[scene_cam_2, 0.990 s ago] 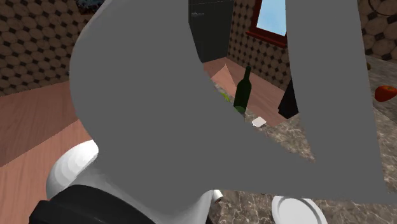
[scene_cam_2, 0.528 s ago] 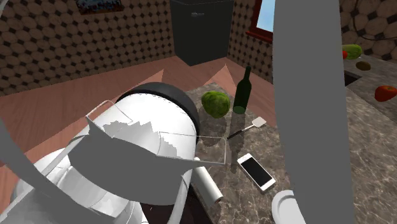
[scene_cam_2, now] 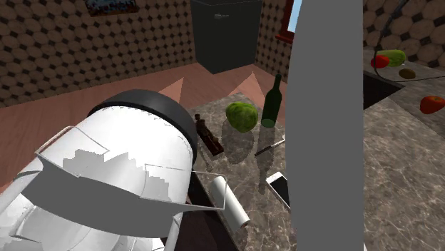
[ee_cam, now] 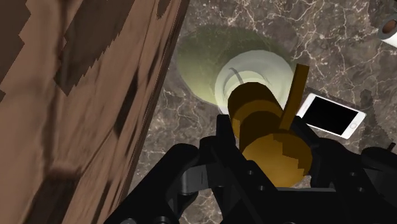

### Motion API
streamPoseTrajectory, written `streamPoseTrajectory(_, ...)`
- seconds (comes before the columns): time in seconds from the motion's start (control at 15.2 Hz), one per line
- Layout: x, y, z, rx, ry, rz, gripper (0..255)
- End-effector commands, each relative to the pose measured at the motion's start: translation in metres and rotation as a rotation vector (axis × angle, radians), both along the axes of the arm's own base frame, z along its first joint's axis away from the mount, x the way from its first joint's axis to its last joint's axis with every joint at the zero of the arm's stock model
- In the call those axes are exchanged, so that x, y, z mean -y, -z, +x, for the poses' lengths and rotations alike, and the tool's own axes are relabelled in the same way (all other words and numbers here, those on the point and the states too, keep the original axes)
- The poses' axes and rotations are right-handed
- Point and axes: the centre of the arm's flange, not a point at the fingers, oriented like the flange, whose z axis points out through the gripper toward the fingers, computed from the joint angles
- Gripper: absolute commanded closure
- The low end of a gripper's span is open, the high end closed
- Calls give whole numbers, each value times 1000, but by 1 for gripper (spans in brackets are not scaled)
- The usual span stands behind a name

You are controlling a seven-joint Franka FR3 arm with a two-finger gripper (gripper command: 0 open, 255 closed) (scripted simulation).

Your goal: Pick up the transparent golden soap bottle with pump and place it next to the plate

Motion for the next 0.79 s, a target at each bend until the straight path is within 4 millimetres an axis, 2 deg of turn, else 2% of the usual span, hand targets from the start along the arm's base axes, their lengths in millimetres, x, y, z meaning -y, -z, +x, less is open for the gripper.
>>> streamPoseTrajectory(0.0,-1,10,-1,1,0,-1,255)
streamPoseTrajectory(0.73,-1,68,-1,1,0,-1,255)
